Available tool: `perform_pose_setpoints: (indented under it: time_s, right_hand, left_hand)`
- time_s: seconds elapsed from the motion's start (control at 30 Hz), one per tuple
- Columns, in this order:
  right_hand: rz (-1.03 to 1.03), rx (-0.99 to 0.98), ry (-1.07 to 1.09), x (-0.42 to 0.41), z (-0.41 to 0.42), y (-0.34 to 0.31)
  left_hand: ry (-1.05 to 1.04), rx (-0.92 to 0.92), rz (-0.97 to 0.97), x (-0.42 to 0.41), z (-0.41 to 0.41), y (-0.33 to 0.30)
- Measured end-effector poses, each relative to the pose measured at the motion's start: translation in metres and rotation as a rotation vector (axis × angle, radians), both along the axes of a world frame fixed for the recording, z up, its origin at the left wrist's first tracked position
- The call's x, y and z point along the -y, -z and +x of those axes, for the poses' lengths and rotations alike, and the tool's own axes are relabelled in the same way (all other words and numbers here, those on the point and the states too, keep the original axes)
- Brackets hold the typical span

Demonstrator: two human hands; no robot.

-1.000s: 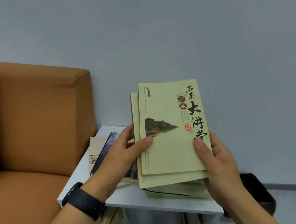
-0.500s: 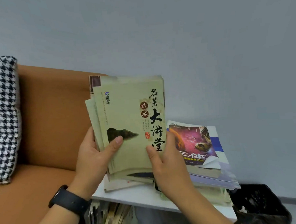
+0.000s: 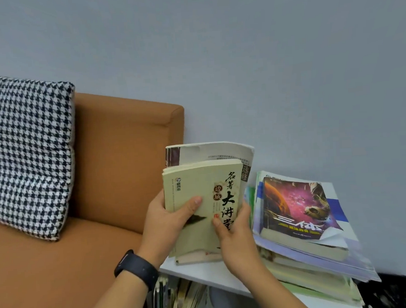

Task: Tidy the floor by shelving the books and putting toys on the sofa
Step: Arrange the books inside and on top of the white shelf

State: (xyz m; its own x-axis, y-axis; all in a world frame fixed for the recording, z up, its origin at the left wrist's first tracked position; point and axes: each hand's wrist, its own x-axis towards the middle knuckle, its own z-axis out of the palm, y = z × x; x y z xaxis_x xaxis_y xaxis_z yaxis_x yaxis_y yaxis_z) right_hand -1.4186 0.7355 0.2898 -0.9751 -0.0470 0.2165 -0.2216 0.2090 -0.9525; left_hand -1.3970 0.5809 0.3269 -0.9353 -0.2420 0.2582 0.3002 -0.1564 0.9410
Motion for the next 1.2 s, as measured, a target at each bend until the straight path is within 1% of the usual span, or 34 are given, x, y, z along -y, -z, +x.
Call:
perform_pose_setpoints:
  time_s: [0.1, 0.23, 0.33, 0.4, 0.5, 0.57, 0.67, 0.73, 0.87, 0.97, 1.03, 1.1, 1.2]
  right_hand:
    - [-0.053, -0.013, -0.012, -0.001, 0.001, 0.005]
    - [-0.025, 0.038, -0.023, 0.003, -0.004, 0.003]
    - [-0.031, 0.013, -0.013, 0.000, -0.002, -0.003]
    - [-0.020, 0.050, -0.050, -0.004, 0.011, -0.004]
    - [0.042, 0.123, -0.135, -0.013, 0.040, -0.005]
    - [0.075, 0.205, -0.170, -0.020, 0.057, -0.008]
    - [0.008, 0.351, -0.225, -0.036, 0.074, -0.011]
    - [0.029, 0.426, -0.255, -0.052, 0.079, -0.008]
    - [0.202, 0.590, -0.350, -0.092, 0.084, 0.006]
    - [0.295, 0.728, -0.393, -0.114, 0.089, 0.025]
    - [0.358, 0.774, -0.412, -0.123, 0.093, 0.043]
    - [0.388, 0.809, -0.396, -0.127, 0.102, 0.062]
    - [0.465, 0.807, -0.375, -0.129, 0.116, 0.093]
  left_hand:
    - [-0.004, -0.015, 0.015, -0.003, 0.003, 0.004]
    - [-0.031, 0.004, 0.019, -0.003, -0.004, 0.005]
    - [-0.059, -0.012, -0.045, 0.000, 0.005, -0.007]
    - [0.001, 0.015, -0.102, 0.009, 0.015, -0.012]
    - [0.145, 0.073, -0.159, 0.032, 0.028, -0.009]
    - [0.238, 0.116, -0.150, 0.041, 0.033, -0.003]
    - [0.381, 0.144, -0.079, 0.041, 0.038, 0.002]
    - [0.458, 0.173, -0.084, 0.038, 0.042, 0.003]
    - [0.579, 0.358, -0.287, 0.034, 0.046, 0.010]
    - [0.786, 0.552, -0.381, 0.031, 0.048, 0.007]
    - [0.885, 0.651, -0.478, 0.024, 0.049, 0.006]
    - [0.940, 0.733, -0.624, 0.011, 0.051, 0.013]
    - [1.082, 0.853, -0.776, -0.016, 0.063, 0.032]
